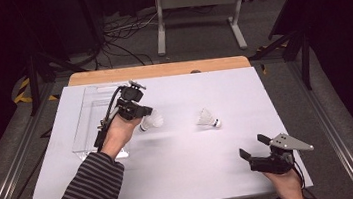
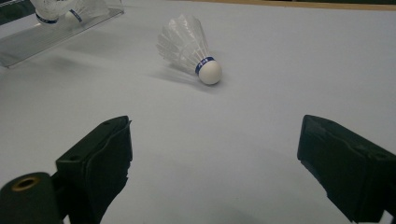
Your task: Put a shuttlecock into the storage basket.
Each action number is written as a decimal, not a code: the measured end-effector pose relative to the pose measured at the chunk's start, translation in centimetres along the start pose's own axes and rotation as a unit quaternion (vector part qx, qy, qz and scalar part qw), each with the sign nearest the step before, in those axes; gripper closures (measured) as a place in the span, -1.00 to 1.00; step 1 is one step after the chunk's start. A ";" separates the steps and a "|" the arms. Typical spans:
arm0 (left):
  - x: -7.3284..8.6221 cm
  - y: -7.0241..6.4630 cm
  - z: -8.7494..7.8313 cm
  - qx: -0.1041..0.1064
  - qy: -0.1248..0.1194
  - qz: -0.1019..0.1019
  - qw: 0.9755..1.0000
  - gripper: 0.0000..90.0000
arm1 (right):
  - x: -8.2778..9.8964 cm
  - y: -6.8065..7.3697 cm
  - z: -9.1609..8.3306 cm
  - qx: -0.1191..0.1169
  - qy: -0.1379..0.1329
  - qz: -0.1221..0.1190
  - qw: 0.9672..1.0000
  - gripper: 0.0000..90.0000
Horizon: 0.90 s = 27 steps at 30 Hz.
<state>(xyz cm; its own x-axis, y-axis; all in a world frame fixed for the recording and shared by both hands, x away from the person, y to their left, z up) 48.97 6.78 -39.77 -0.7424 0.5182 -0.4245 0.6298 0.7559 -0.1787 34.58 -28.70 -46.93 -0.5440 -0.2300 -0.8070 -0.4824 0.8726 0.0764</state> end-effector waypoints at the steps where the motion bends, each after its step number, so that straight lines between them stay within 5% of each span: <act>1: 0.1 0.0 -0.2 0.003 0.000 0.000 1.000 1.00 | 0.0 0.0 0.0 0.001 0.001 0.000 1.000 -0.76; 27: 1.7 0.5 -4.1 0.006 -0.032 0.004 0.999 1.00 | 0.0 0.0 0.0 0.001 -0.002 0.001 1.000 -0.76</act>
<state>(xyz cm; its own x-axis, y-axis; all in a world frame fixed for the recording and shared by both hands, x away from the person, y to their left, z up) 47.11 9.72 -36.99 -0.7214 0.4981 -0.4811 0.6389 0.7468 -0.1849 34.60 -28.73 -46.89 -0.5416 -0.2267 -0.8095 -0.4799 0.8740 0.0763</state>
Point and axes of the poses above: each handheld gripper's, and its own axes: z roughly forward along the jaws, x roughly out of its underside, y roughly to its left, the point moved 6 cm from there along z, roughly forward along the jaws, and after that the axes turned 10 degrees about y, right-handed, at the moved point
